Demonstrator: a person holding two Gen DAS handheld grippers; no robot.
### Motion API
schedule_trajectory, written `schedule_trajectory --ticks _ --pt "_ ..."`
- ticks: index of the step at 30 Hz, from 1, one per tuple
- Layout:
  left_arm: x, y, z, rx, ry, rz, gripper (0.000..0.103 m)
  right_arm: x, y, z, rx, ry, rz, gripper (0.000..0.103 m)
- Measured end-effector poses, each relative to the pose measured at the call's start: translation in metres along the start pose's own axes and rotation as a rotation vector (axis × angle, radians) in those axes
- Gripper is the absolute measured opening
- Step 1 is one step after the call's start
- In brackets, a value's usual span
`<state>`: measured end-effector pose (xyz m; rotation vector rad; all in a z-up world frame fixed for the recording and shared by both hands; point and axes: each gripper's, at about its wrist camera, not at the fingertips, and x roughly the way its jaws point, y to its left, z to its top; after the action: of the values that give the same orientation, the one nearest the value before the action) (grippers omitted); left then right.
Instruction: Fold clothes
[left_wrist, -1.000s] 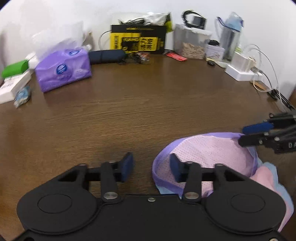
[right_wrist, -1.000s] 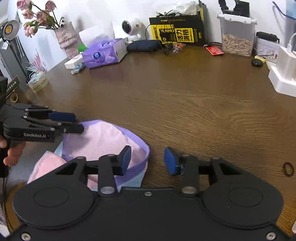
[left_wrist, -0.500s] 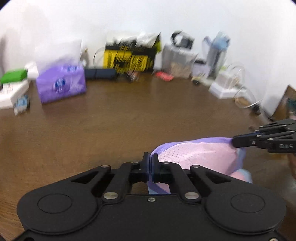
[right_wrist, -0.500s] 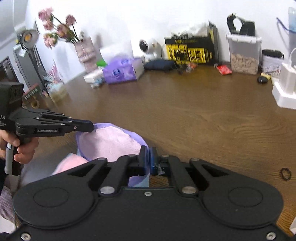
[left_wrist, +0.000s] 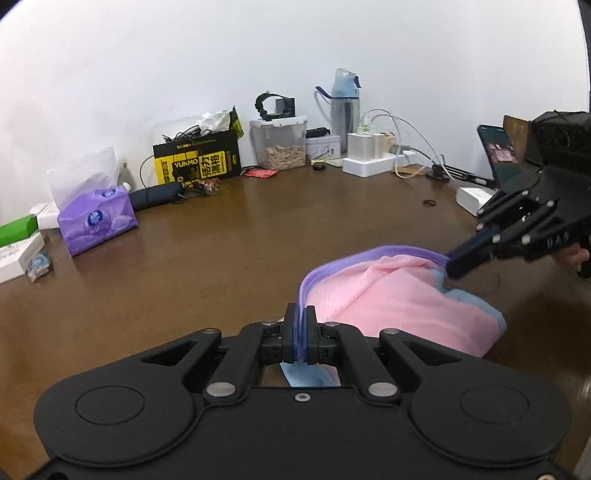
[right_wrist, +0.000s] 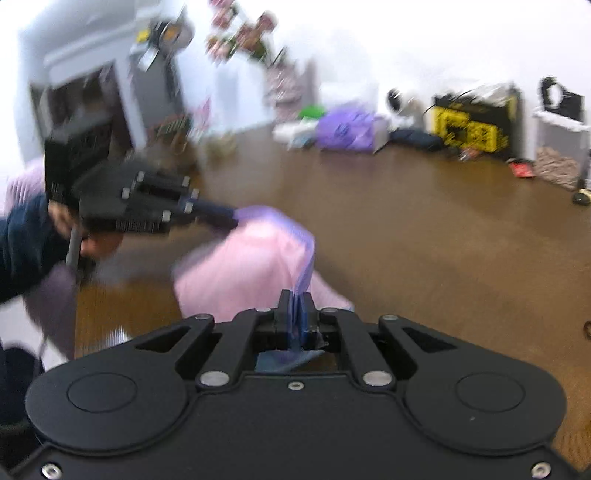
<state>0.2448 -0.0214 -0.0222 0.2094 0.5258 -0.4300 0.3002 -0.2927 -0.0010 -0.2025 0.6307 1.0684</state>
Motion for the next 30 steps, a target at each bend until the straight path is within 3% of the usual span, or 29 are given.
schedule_trajectory --ticks 3,4,5,7,11,18,20,21,23,30 --pt "0.0 -0.009 -0.005 0.044 -0.005 0.004 0.002 -0.002 0.006 0.0 -0.044 0.024 0.009 0.023" --pt "0.0 -0.01 -0.005 0.05 -0.008 0.0 0.002 -0.005 0.006 0.003 -0.052 0.012 0.004 0.039" --pt "0.0 -0.01 -0.006 0.05 -0.003 -0.019 0.002 -0.012 0.005 0.007 -0.057 -0.014 -0.004 0.064" --pt "0.002 -0.009 -0.008 0.046 0.005 -0.049 0.002 -0.024 0.003 0.016 -0.067 -0.081 0.013 0.085" --pt "0.004 -0.005 -0.016 0.044 0.006 -0.065 0.002 -0.016 -0.014 0.041 -0.004 -0.149 0.105 0.085" --pt "0.002 -0.006 -0.018 0.092 -0.008 -0.066 0.002 0.062 -0.067 0.076 0.088 0.055 0.146 0.082" --pt "0.002 -0.006 -0.019 0.097 -0.011 -0.066 0.002 0.077 -0.077 0.079 0.095 0.108 0.159 0.067" --pt "0.002 -0.006 -0.019 0.098 -0.009 -0.067 0.002 0.083 -0.08 0.078 0.088 0.137 0.157 0.064" --pt "0.003 -0.005 -0.018 0.101 -0.007 -0.067 0.002 0.089 -0.076 0.074 0.036 0.163 0.126 0.052" --pt "0.01 -0.001 -0.014 0.069 0.01 -0.051 0.002 0.081 -0.03 0.057 -0.218 0.202 -0.069 0.044"
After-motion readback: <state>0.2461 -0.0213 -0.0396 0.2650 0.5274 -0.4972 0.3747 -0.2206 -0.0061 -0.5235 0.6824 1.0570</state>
